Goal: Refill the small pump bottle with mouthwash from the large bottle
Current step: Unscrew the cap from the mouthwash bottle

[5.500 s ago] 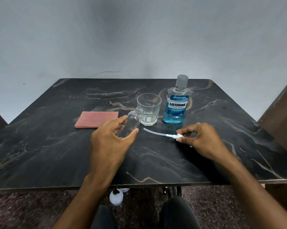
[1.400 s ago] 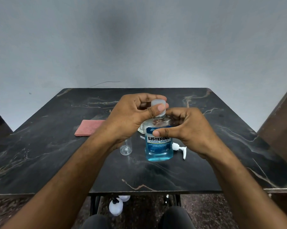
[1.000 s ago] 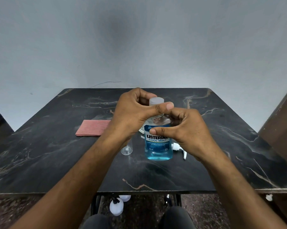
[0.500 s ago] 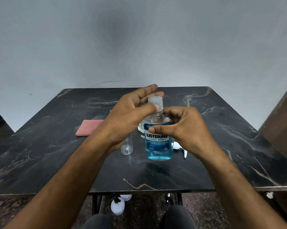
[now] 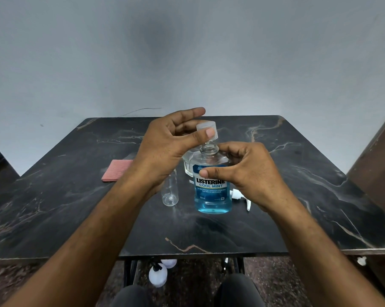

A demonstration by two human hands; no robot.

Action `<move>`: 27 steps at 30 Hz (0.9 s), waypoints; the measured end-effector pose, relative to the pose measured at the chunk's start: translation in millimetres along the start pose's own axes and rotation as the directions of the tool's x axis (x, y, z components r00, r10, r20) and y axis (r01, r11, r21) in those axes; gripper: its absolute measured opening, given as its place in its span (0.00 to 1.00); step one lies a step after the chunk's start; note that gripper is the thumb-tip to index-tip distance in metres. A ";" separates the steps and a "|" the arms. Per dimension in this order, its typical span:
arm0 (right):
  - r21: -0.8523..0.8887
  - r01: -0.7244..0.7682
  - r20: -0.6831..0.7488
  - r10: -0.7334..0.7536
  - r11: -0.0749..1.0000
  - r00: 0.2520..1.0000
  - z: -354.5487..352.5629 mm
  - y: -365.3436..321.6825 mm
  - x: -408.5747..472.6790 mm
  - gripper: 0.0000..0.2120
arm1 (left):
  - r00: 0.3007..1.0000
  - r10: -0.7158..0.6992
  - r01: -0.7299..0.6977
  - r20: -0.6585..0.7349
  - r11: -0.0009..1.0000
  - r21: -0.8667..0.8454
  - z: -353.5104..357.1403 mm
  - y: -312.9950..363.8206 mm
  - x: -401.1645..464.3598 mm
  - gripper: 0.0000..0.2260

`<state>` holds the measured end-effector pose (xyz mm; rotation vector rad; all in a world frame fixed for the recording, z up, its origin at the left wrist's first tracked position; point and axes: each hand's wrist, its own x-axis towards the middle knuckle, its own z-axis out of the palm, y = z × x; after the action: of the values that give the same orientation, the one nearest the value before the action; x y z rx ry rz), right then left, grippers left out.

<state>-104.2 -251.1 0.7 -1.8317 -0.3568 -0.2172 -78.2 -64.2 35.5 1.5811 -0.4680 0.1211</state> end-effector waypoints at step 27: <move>-0.004 0.007 -0.005 -0.007 1.000 1.000 4.3 4.5 -0.4 0.21 | 0.991 0.078 -0.075 -0.105 0.997 0.031 -27.2 0.9 -15.3 0.16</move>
<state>-103.1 -248.1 -4.7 -1.8340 -0.3592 -0.2271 -86.8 -34.2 33.0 1.5748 -0.4459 0.2698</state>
